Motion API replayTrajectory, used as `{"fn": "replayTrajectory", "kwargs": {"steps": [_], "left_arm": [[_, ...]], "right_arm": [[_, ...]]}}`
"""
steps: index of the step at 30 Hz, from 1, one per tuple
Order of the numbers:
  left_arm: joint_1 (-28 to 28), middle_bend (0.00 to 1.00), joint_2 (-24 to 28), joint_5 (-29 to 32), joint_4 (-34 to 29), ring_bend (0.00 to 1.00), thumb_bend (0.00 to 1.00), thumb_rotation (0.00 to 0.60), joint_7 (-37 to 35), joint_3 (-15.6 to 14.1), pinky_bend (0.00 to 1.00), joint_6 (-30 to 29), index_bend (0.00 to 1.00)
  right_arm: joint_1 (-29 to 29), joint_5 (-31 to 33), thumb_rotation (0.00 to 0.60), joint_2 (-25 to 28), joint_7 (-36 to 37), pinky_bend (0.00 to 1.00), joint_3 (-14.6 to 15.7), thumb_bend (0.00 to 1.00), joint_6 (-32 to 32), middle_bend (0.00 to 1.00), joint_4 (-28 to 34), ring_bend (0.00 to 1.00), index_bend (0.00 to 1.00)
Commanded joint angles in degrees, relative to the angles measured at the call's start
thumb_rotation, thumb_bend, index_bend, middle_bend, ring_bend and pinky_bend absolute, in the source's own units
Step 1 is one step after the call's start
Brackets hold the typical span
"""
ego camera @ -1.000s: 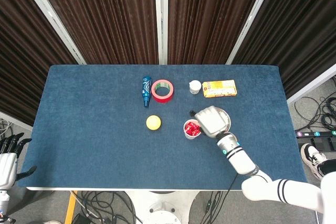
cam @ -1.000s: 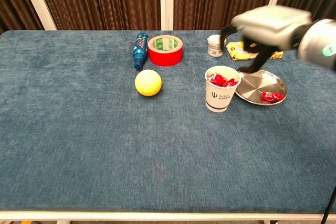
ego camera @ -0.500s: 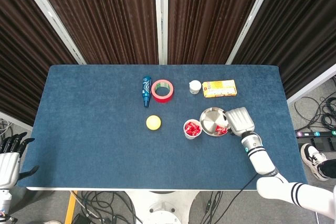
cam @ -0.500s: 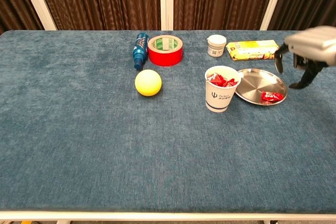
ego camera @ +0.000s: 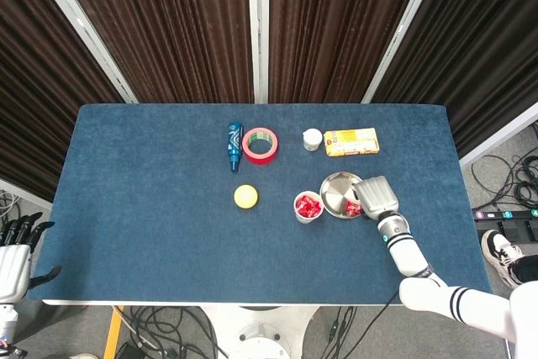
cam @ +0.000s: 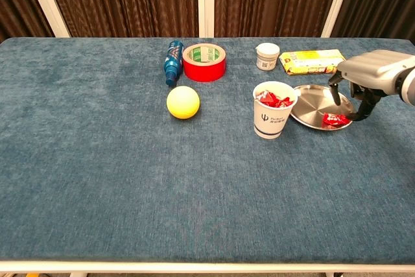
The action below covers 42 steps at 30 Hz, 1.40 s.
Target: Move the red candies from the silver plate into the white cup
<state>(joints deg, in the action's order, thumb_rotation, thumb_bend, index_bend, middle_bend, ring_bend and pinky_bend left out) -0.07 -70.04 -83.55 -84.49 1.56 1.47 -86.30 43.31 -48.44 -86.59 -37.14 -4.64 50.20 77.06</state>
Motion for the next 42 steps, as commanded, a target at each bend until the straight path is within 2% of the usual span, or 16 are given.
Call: {"fn": "replayTrajectory", "kwargs": {"steps": [1, 9, 17, 27, 37, 42], "left_arm": [[0.0, 0.22, -0.1, 0.1, 0.1, 0.12, 0.00, 0.600, -0.1, -0.1, 0.13, 0.1, 0.29], [0.0, 0.22, -0.4, -0.1, 0.7, 0.12, 0.00, 0.600, -1.0, -0.1, 0.13, 0.3, 0.29], [-0.1, 0.22, -0.2, 0.1, 1.0, 0.12, 0.00, 0.600, -1.9, -0.2, 0.13, 0.7, 0.29], [-0.1, 0.22, 0.0, -0.1, 0.8, 0.12, 0.00, 0.600, -2.5, -0.4, 0.13, 0.8, 0.29], [0.0, 0.22, 0.1, 0.1, 0.8, 0.12, 0.00, 0.600, -2.5, -0.4, 0.13, 0.9, 0.29], [-0.1, 0.22, 0.0, 0.2, 0.9, 0.12, 0.00, 0.600, -2.6, -0.3, 0.13, 0.9, 0.29]], "right_arm": [[0.4, 0.9, 0.600, -0.3, -1.0, 1.00, 0.0, 0.20, 0.2, 1.00, 0.4, 1.00, 0.50], [1.3, 4.1, 0.600, -1.5, -4.2, 1.00, 0.0, 0.11, 1.3, 1.00, 0.6, 1.00, 0.50], [2.5, 6.1, 0.600, -3.3, -5.1, 1.00, -0.6, 0.10, 1.1, 1.00, -1.5, 1.00, 0.50], [3.4, 8.1, 0.600, -4.1, -5.8, 1.00, -0.1, 0.20, -0.7, 1.00, -3.2, 1.00, 0.50], [4.4, 9.1, 0.600, -5.3, -6.4, 1.00, 0.7, 0.22, -2.1, 1.00, -5.0, 1.00, 0.50], [4.4, 8.5, 0.600, -5.4, -5.7, 1.00, 0.6, 0.36, -1.5, 1.00, -5.0, 1.00, 0.58]]}}
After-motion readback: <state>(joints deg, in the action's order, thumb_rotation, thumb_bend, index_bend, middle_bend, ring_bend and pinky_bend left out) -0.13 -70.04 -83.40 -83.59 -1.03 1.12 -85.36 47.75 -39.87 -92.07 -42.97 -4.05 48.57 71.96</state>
